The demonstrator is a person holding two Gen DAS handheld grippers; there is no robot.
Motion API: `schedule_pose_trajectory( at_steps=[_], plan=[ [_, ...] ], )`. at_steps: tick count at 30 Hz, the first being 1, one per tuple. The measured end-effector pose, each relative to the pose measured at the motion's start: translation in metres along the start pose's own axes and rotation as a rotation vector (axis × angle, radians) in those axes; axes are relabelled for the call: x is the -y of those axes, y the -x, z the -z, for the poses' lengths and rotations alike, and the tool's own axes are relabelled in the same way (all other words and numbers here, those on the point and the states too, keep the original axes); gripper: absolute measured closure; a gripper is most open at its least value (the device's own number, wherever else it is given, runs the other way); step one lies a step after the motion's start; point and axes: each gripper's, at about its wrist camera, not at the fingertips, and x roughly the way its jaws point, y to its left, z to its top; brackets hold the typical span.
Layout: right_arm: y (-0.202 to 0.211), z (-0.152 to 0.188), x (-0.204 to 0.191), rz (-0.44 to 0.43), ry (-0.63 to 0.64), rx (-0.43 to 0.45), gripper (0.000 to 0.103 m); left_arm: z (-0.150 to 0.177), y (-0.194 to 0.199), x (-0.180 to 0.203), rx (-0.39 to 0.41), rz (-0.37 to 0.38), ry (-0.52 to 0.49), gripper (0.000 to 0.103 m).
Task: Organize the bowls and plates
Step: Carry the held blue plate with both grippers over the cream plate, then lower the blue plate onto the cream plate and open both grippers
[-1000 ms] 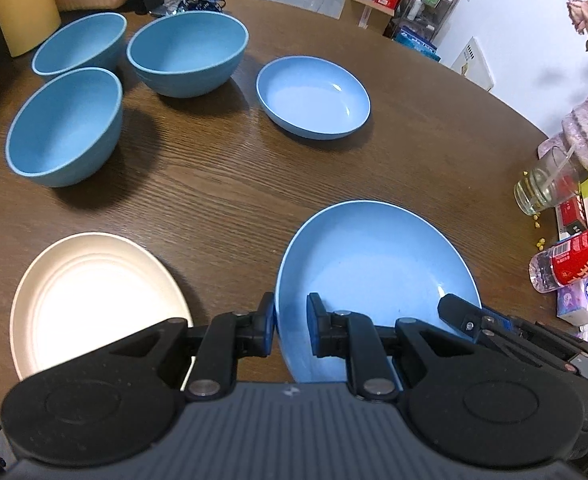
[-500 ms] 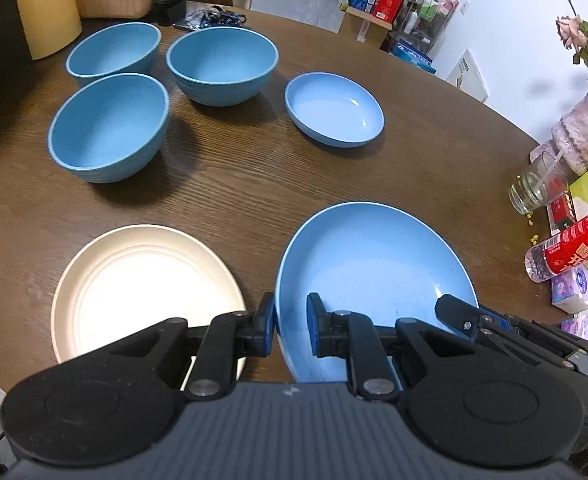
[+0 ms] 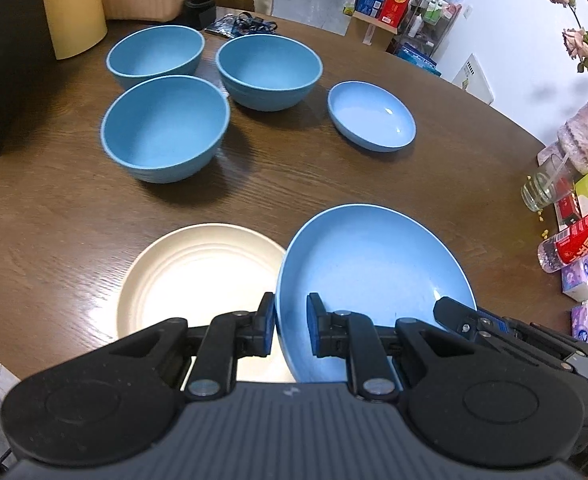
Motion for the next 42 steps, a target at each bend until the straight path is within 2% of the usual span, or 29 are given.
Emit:
schedule_pose_trajectory(
  at_steps=[20,42],
  plan=[
    [-0.021,0.025,-0.062,-0.021,-0.024,-0.04,0.094,0.003,-0.002,-0.069,-0.007,-0.004,-0.009,0.086],
    [-0.073,0.04,-0.088,-0.008,-0.012,-0.069,0.094,0.016,-0.048,-0.101,-0.004,-0.05,-0.054,0.086]
  ],
)
